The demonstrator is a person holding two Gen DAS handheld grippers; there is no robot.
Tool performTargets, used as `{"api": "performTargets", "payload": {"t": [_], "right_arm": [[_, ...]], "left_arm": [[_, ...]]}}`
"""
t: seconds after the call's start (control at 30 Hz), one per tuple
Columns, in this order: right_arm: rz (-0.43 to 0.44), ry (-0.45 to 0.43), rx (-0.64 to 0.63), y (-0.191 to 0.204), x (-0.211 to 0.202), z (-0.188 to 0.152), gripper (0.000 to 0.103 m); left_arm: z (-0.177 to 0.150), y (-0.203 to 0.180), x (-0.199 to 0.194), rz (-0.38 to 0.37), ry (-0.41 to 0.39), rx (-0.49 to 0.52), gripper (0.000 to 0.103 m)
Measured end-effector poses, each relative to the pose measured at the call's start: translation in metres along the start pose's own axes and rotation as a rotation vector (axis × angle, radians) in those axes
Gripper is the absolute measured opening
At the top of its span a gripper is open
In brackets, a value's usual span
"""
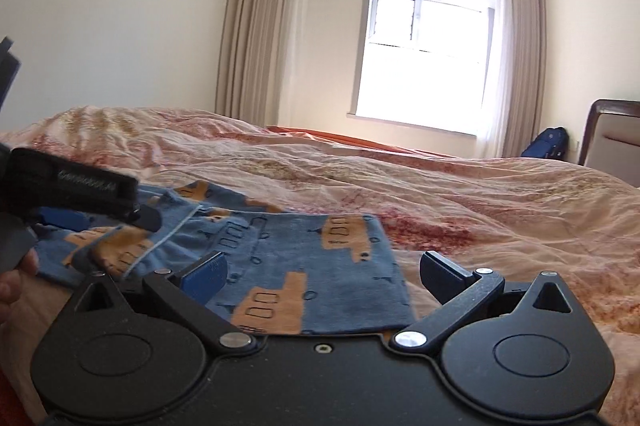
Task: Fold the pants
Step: 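Open both grippers and release the pants onto the duvet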
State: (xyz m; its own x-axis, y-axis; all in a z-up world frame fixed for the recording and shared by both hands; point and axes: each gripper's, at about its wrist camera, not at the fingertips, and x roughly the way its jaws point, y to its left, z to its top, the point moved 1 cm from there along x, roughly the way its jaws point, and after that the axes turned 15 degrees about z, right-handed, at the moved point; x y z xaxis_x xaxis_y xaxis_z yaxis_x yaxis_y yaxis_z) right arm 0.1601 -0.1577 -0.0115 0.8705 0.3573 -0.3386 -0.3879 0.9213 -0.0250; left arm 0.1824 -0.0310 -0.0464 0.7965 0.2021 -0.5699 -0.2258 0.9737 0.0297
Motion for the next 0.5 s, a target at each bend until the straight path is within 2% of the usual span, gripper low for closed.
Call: {"api": "performTargets", "payload": {"t": [0.07,0.17,0.33,0.5], "right_arm": [[-0.083,0.028,0.019,-0.022,0.004,-0.006,0.102],[-0.194,0.101,0.025,-0.048,0.009,-0.022,0.103],[-0.136,0.088,0.064,-0.065,0.001,-0.037,0.103],[-0.13,0.065,-0.013,-0.058,0.012,-0.018,0.103]], "left_arm": [[-0.012,-0.006,-0.006,0.02,-0.058,0.073,0.102],[-0.019,-0.004,-0.014,0.005,-0.079,0.097,0.102],[-0.012,0.002,-0.018,-0.013,-0.067,0.092,0.102],[0.009,-0.004,-0.007,0.009,-0.062,0.03,0.103]]}}
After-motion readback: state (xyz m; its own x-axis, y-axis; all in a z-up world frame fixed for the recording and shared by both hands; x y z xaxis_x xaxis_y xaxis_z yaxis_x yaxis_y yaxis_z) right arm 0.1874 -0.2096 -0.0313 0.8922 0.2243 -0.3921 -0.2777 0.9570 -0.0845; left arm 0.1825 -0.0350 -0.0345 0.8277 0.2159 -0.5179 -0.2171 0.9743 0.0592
